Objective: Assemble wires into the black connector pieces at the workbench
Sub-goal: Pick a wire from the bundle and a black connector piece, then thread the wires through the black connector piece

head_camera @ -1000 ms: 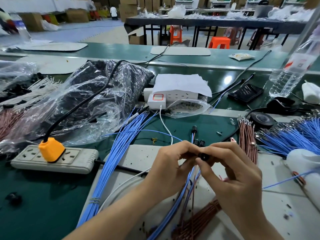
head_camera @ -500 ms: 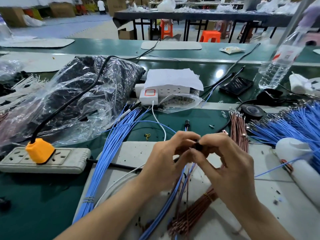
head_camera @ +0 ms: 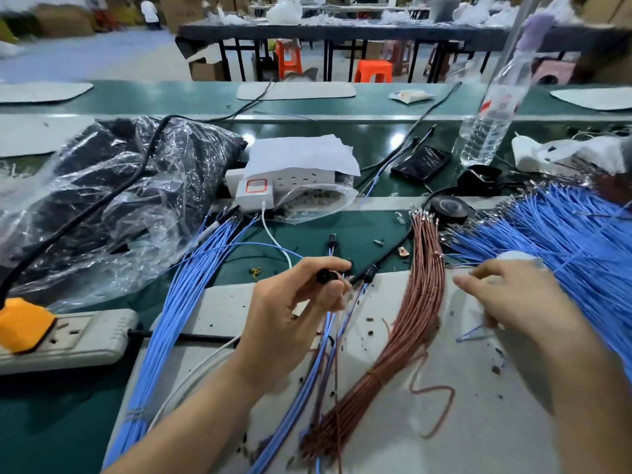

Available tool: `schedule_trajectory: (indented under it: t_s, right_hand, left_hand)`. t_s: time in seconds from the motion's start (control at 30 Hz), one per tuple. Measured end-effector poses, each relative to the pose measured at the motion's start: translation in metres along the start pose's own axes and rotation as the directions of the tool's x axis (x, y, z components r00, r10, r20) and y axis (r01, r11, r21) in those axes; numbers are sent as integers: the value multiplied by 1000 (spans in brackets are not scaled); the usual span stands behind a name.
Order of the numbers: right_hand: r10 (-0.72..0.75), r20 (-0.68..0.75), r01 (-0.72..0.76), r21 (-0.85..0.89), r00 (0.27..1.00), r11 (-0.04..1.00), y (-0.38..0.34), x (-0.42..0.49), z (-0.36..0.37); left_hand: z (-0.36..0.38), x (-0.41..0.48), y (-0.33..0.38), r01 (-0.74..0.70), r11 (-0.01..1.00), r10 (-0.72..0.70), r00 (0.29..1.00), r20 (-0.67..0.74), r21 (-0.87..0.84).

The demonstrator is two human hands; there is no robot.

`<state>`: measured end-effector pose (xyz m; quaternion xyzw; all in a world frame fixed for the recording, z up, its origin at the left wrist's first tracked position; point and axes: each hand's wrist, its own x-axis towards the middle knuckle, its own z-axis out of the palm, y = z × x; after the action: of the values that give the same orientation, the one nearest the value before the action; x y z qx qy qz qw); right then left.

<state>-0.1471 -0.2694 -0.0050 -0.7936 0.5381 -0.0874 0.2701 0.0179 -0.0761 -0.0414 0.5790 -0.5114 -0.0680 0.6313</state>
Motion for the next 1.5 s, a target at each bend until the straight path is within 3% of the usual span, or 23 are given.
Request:
schedule_trajectory:
  t_s: [0.37, 0.43, 0.63, 0.87, 1.0, 1.07, 1.13, 1.23, 1.37, 1.5]
  right_hand:
    - [95, -76, -79, 185, 993, 979, 20, -4, -23]
    - [93, -150, -72, 137, 984, 988, 19, -2, -24]
    - [80, -528, -50, 70, 846, 996, 31, 12, -24]
    - [64, -578, 18, 135, 813, 991, 39, 26, -16]
    - [50, -761, 229, 257, 647, 939, 28, 18, -17]
    - [-44, -827, 433, 248, 561, 866, 12, 10, -12]
    - [-272, -841, 621, 94, 469, 778, -9, -2, 3]
    - [-597, -721, 793, -109, 352, 600, -36, -21, 38]
    - [-771, -558, 905, -79, 307, 417, -51, -39, 71]
    - [-811, -457, 910, -7, 365, 414, -51, -40, 77]
  left_hand:
    - [3, -2, 3, 39, 999, -39, 999, 27, 11]
    - [2, -2, 4, 27, 999, -28, 999, 25, 22]
    - [3, -1, 5, 11, 999, -12, 1000, 22, 30]
    - [5, -2, 4, -9, 997, 6, 999, 43, 80]
    - [5, -3, 4, -32, 992, 28, 999, 36, 123]
    - [5, -2, 3, -44, 989, 41, 999, 23, 140]
    - [6, -1, 2, -54, 986, 52, 999, 16, 160]
    - [7, -2, -1, -36, 985, 39, 999, -9, 171]
    - [5, -2, -2, 49, 995, -45, 998, -52, 89]
    - [3, -1, 1, 44, 999, -44, 999, -5, 8]
